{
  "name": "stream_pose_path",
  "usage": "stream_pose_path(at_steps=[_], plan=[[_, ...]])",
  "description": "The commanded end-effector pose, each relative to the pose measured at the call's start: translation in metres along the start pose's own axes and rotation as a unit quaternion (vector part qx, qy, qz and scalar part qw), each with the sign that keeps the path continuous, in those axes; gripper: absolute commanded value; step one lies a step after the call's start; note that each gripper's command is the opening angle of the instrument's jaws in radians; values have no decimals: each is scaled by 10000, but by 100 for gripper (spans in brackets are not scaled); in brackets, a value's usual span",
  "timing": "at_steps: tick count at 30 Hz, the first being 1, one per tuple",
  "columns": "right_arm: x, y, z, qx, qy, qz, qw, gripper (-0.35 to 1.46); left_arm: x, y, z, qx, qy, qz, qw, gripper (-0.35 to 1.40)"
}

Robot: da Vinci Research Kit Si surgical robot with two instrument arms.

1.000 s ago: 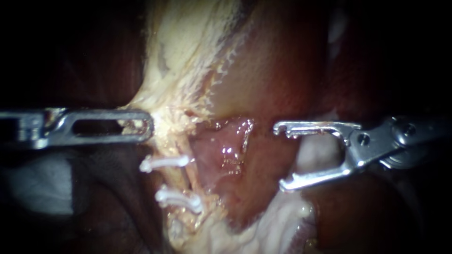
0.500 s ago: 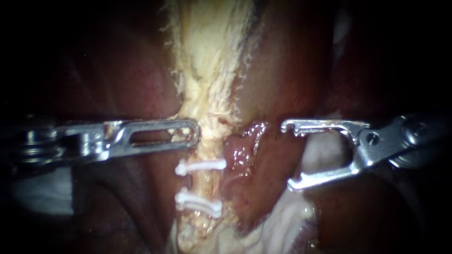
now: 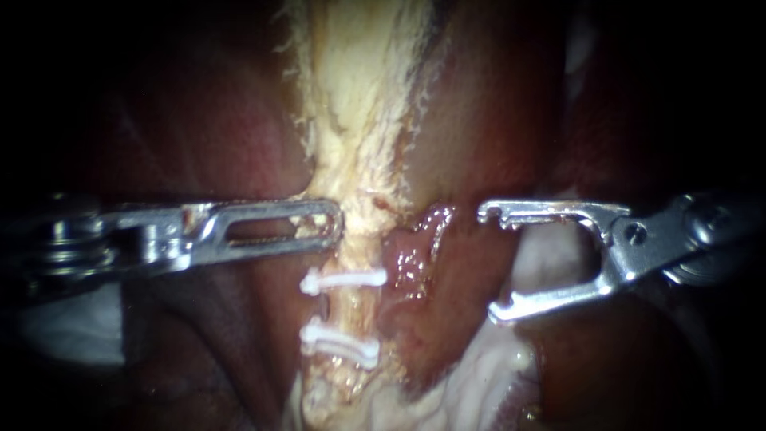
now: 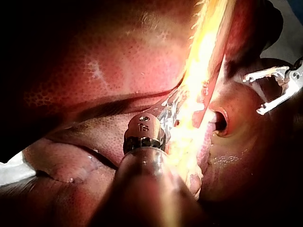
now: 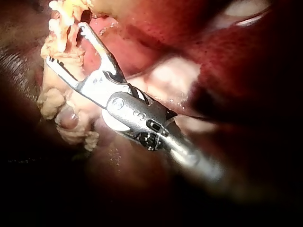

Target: Going back third clip left tube

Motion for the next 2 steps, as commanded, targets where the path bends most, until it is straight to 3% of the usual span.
stream_pose_path(at_steps=[1,2], plan=[[0,0,0,0,-1,0,10000,60,0,0,-1,2,3,0,10000,-35],[0,0,0,-5,-1,-2,10000,60,0,0,-1,2,3,0,10000,-35]])
